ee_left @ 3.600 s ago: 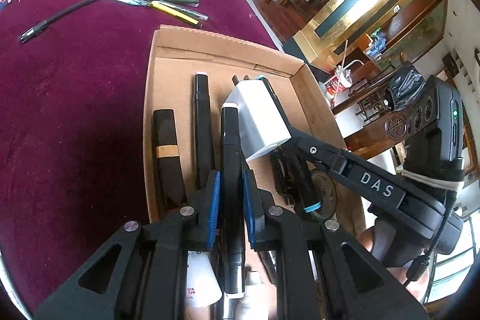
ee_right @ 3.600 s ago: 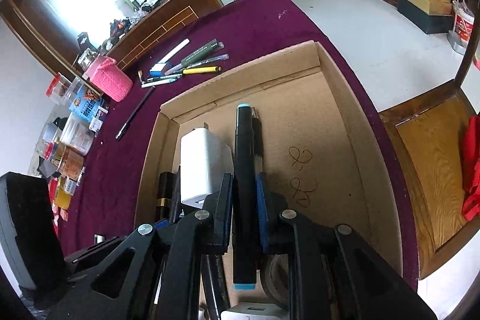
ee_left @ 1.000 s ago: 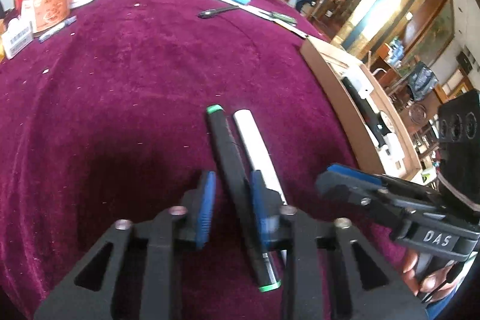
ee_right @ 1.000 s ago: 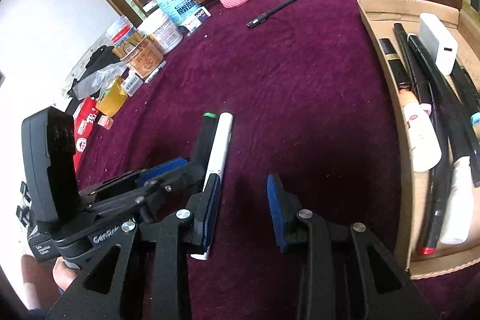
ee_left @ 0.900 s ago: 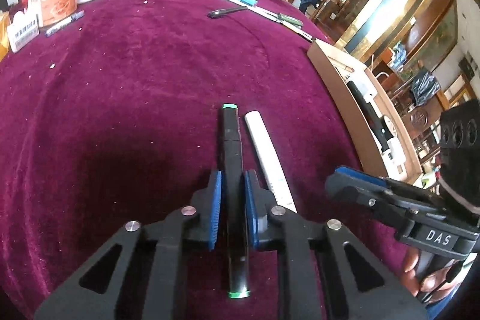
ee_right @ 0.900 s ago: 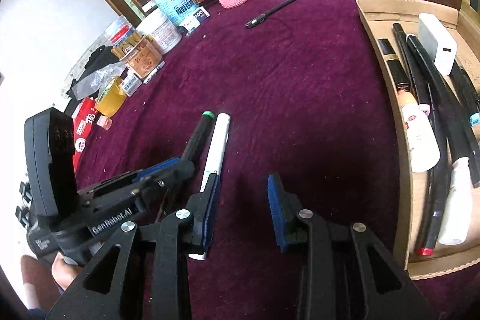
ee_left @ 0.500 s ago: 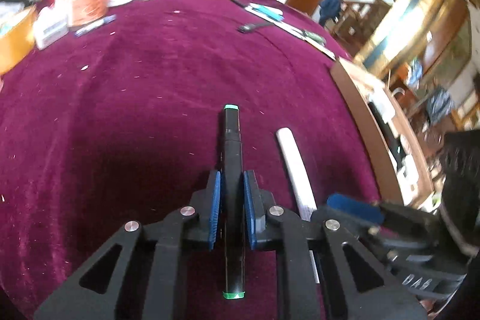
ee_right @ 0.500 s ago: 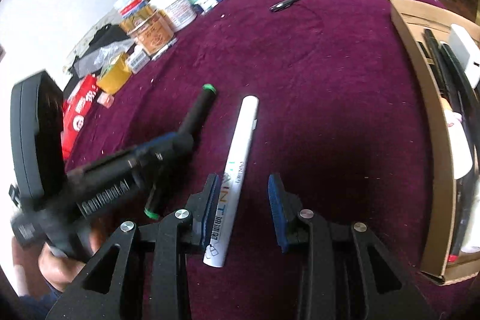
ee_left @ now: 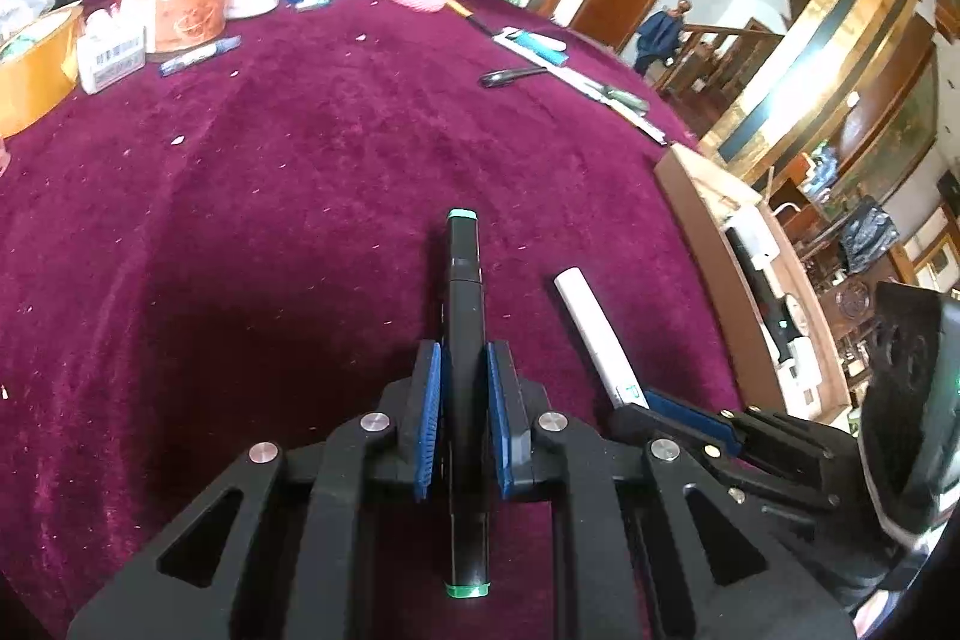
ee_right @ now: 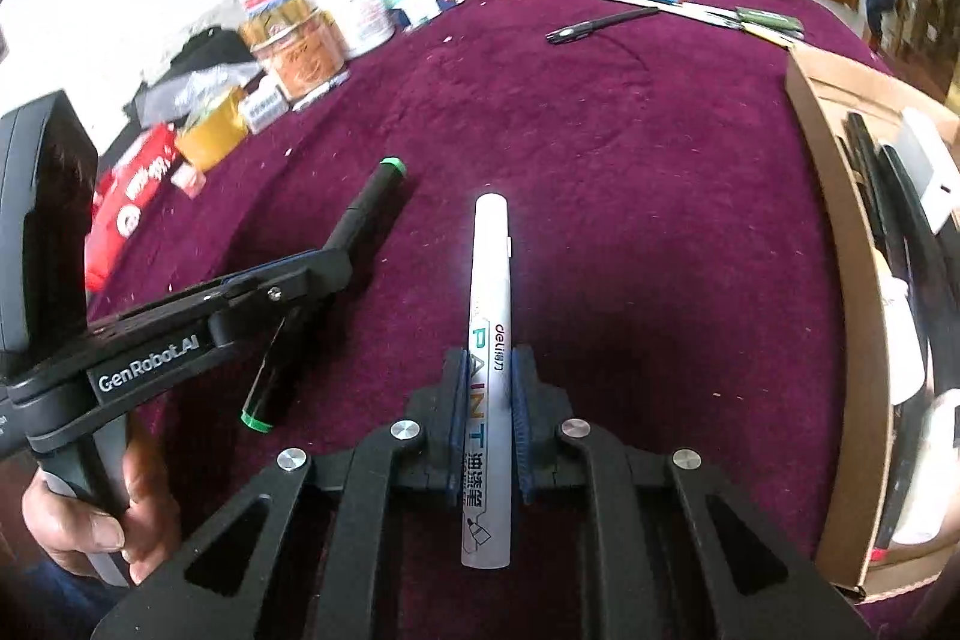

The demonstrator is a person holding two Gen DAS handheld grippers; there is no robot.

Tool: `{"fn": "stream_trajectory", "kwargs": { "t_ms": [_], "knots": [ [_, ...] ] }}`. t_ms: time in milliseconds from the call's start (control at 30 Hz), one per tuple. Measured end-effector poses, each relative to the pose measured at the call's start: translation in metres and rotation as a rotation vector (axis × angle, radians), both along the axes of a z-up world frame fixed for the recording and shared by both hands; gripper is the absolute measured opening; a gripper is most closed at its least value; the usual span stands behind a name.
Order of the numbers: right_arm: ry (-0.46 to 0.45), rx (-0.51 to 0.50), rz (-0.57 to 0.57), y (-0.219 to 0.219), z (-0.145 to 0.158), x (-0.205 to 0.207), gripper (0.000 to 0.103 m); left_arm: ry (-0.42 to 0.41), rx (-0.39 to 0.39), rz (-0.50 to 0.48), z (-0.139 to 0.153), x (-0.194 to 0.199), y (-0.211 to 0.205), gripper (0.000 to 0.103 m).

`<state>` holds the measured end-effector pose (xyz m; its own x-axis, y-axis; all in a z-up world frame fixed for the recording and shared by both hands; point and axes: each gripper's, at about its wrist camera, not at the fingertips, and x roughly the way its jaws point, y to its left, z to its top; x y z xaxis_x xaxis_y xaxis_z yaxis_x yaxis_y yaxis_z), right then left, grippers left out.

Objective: Organize rigid objects
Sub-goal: 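Carry the white paint marker to the tray with the right tool while the left tool carries the green-capped marker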

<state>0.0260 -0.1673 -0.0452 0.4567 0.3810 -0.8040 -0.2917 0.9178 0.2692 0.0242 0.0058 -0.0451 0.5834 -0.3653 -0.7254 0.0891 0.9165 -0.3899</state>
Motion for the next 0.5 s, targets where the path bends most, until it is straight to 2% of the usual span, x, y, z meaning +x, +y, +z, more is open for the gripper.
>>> {"fn": "stream_trajectory", "kwargs": {
  "t_ms": [267, 500],
  "knots": [
    [-0.043, 0.09, -0.054, -0.029, 0.014, -0.007, 0.012, -0.008, -0.031, -0.026, 0.005, 0.002, -0.005, 0.013],
    [-0.084, 0.166, -0.101, -0.066, 0.029, -0.016, 0.012, 0.019, -0.1, -0.087, 0.018, 0.001, -0.025, 0.013]
  ]
}}
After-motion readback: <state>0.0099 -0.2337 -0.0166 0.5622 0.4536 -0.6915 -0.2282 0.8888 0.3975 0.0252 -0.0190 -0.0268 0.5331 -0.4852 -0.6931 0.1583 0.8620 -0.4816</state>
